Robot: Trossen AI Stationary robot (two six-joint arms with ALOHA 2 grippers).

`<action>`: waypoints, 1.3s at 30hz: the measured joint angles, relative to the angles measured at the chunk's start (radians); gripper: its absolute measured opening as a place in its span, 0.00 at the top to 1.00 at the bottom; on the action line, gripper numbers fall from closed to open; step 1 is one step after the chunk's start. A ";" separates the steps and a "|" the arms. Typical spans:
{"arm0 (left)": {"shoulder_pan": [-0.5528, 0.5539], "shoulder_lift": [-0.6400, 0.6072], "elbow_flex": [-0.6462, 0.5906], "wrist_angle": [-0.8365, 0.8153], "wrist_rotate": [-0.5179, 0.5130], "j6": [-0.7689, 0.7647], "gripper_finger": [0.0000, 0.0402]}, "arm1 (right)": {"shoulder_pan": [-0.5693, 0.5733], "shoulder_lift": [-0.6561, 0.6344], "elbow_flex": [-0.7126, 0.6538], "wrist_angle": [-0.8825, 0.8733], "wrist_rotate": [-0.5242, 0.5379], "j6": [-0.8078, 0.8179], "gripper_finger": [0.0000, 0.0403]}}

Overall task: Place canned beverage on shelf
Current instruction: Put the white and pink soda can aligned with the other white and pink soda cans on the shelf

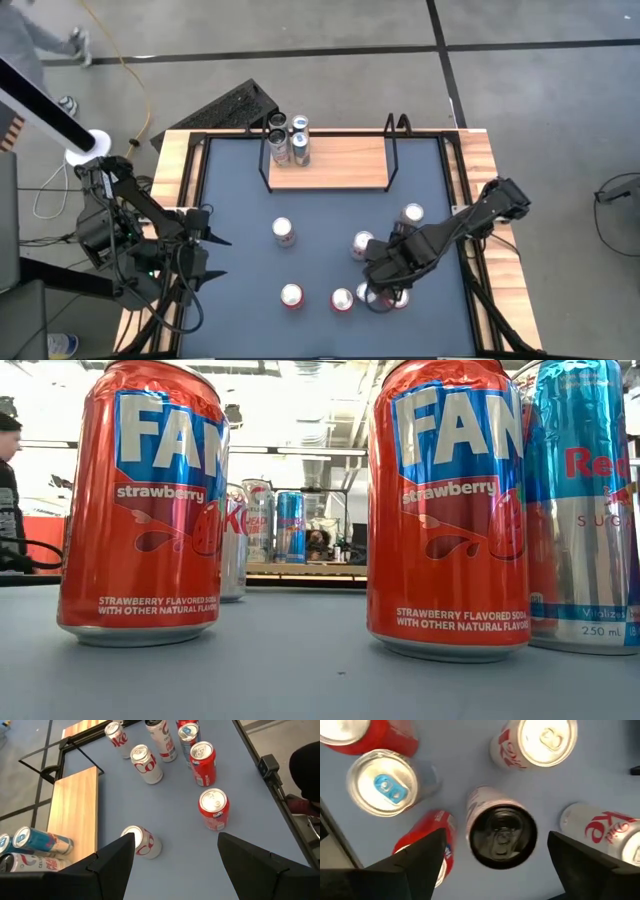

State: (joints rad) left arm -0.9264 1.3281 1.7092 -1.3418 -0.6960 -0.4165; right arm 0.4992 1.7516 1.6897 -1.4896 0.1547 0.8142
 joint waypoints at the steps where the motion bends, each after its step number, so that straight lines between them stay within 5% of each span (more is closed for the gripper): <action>1: 0.000 0.000 0.000 0.000 0.000 0.004 0.32 | -0.002 0.003 0.000 -0.002 0.010 -0.001 0.12; 39: 0.000 0.000 0.000 -0.003 0.008 -0.014 0.32 | 0.012 -0.061 -0.030 0.052 0.080 0.046 0.14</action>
State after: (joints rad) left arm -0.9268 1.3285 1.7092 -1.3449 -0.6880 -0.4302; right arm 0.5109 1.6909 1.6596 -1.4375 0.2348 0.8600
